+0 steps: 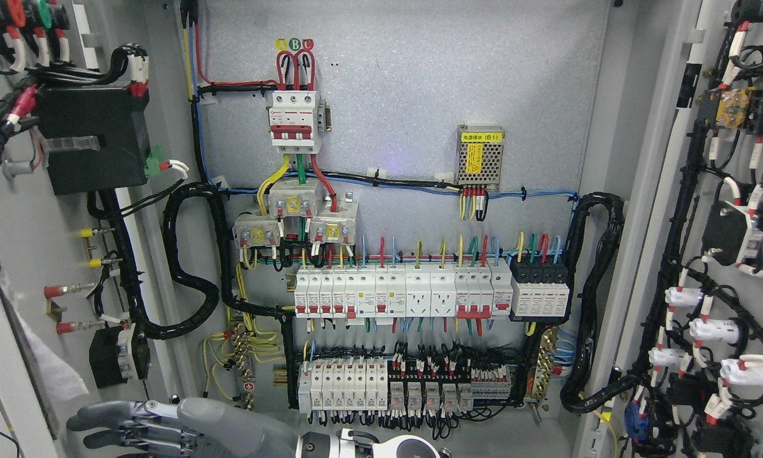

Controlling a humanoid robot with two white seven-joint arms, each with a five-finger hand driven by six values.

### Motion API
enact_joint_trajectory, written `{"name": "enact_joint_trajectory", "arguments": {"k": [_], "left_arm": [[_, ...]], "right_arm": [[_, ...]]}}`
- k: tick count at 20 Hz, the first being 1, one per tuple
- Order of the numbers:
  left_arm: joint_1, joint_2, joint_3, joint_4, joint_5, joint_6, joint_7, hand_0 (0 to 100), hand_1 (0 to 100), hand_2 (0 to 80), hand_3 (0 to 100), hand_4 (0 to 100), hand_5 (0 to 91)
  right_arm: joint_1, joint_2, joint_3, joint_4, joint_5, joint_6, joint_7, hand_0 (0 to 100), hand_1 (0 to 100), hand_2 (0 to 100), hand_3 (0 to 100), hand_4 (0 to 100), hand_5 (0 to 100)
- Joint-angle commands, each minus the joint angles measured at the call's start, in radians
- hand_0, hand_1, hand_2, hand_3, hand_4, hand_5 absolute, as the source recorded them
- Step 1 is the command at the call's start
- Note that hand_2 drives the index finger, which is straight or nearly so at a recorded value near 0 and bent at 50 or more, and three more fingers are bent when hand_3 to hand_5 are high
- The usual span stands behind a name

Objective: Open door with both hands
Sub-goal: 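Lower the right hand out of the cabinet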

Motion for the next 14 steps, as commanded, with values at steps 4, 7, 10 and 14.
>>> {"name": "enact_joint_trajectory", "arguments": {"k": [4,7,10,14], "left_arm": [[0.000,0.000,0.000,-0.021,0.001,0.001,0.000,30,0,2.7,3,4,0.0],[0.000,0.000,0.000,-0.021,0.001,0.001,0.000,30,0,2.7,3,4,0.0],[0.000,0.000,0.000,-0.021,-0.001,-0.001,0.000,30,0,2.7,3,4,0.0],[0.000,0.000,0.000,-0.021,0.001,0.001,0.000,30,0,2.7,3,4,0.0]], "right_arm": [[-0.045,0.000,0.082,0.039,-0.037,-0.002,-0.005,22,0,0,0,0,0],[-0.066,0.000,0.099,0.039,-0.037,-0.002,-0.011,22,0,0,0,0,0],[-0.082,0.000,0.110,0.048,-0.035,-0.004,-0.049,22,0,0,0,0,0],[-0.096,0.000,0.128,0.048,-0.038,-0.006,-0.074,22,0,0,0,0,0]]}}
